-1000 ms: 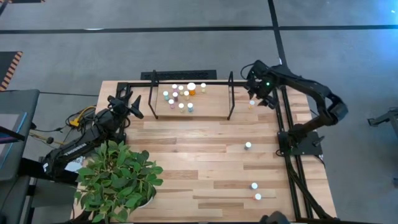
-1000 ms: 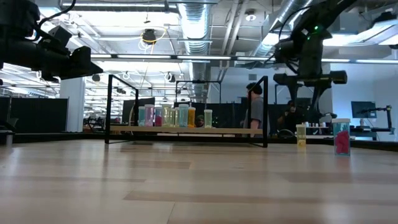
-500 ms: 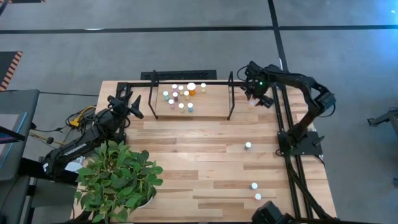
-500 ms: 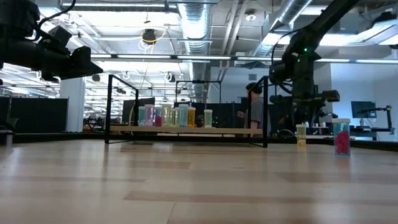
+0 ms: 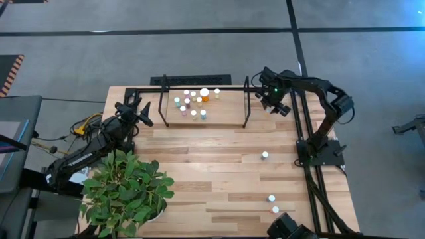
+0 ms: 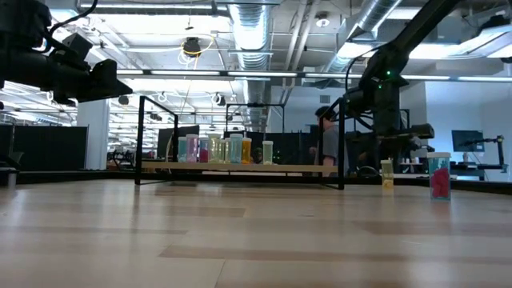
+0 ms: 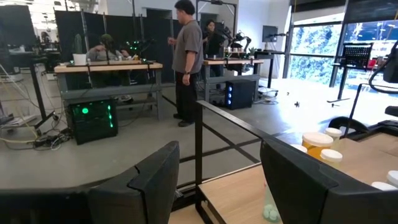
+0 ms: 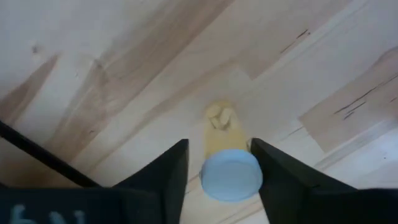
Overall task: Pick and place medicine bottles onto shelf by color
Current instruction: Put the yellow pill bottle on the shelf
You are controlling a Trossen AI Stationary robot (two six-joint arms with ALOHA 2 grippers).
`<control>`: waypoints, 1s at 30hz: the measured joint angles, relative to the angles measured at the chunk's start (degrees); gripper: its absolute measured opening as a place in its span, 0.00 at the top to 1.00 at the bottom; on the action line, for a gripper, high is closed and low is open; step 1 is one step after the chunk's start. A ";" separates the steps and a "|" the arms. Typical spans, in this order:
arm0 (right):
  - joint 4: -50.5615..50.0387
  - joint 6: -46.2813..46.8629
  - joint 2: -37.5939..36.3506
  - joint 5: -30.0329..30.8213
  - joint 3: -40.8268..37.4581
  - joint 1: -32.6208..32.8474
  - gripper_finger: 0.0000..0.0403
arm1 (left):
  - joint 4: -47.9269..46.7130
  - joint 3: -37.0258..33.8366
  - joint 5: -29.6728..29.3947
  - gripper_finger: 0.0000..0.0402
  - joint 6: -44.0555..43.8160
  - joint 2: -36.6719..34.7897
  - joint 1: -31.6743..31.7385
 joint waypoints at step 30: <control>-6.63 -0.81 -13.24 -0.84 -0.01 0.04 0.71 | 0.01 0.00 -0.01 0.47 0.00 0.02 0.01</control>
